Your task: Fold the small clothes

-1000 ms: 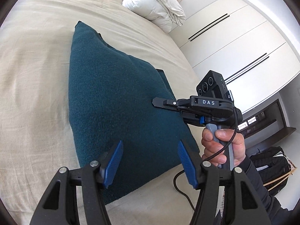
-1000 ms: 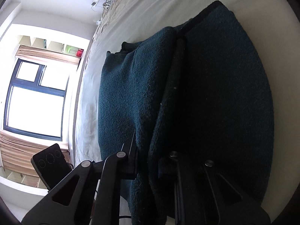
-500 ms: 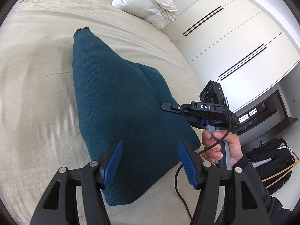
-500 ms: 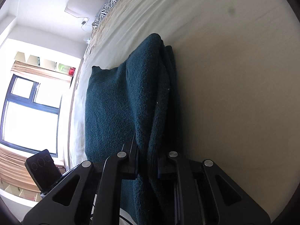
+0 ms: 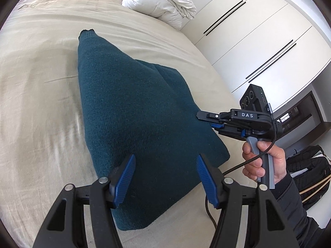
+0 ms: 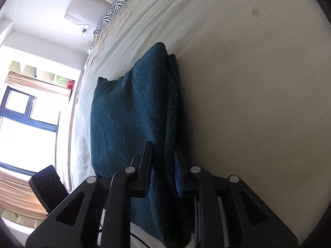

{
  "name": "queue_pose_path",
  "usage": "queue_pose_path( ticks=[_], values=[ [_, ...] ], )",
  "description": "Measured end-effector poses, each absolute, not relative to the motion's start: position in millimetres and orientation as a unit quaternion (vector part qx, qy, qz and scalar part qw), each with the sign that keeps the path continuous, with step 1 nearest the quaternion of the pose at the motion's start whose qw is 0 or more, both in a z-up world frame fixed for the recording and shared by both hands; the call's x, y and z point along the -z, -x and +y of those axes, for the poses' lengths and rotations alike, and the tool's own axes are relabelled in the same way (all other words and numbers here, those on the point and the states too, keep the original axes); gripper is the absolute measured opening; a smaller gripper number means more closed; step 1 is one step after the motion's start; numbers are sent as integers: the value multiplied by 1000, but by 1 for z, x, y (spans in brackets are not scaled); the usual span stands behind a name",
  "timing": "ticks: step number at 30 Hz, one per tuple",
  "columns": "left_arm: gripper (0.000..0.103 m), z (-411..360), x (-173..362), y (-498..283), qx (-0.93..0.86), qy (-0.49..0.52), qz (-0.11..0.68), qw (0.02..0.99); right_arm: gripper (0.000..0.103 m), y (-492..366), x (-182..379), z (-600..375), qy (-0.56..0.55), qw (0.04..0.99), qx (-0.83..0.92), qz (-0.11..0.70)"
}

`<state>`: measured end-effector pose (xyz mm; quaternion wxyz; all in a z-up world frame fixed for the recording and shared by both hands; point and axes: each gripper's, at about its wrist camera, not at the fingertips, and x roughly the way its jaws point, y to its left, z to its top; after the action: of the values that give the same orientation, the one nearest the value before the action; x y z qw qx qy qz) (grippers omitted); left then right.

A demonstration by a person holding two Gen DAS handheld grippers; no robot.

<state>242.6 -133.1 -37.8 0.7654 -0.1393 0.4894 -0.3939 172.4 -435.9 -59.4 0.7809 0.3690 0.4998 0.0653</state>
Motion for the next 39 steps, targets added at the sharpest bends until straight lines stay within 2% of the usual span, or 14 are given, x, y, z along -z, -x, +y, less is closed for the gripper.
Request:
queue_pose_path(
  ticks=[4,7,12,16,21,24,30,32,34,36,37,38,39],
  values=[
    [63,-139,43,-242,391,132,495,765,18,-140,15,-424,-340,824,-66,449],
    [63,-142,51,-244,389,130,501,762,18,-126,5,-405,-349,824,-118,430],
    [63,-138,53,-244,385,140,506,759,18,-126,63,-394,-351,778,-117,508],
    [63,-139,30,-253,392,138,484,770,17,-126,92,-397,-437,754,-138,470],
    [63,-162,13,-306,384,124,470,785,17,-127,98,-392,-434,755,-155,467],
    [63,-178,26,-348,370,123,496,776,17,-132,103,-389,-437,753,-163,464],
    [40,-184,57,-369,375,126,507,766,17,-141,110,-397,-441,750,-177,460],
    [23,-174,62,-373,374,144,511,761,17,-145,107,-395,-433,750,-179,466],
    [19,-159,59,-377,367,178,529,744,18,-147,97,-395,-434,751,-181,464],
    [31,-151,36,-377,367,193,510,754,18,-153,83,-396,-435,755,-200,448],
    [49,-152,24,-377,369,185,489,768,18,-158,76,-396,-436,757,-210,440],
    [60,-156,14,-378,370,176,476,778,18,-167,70,-398,-439,758,-214,432],
    [63,-162,10,-382,371,168,475,780,18,-178,67,-398,-442,758,-215,428]
  ],
)
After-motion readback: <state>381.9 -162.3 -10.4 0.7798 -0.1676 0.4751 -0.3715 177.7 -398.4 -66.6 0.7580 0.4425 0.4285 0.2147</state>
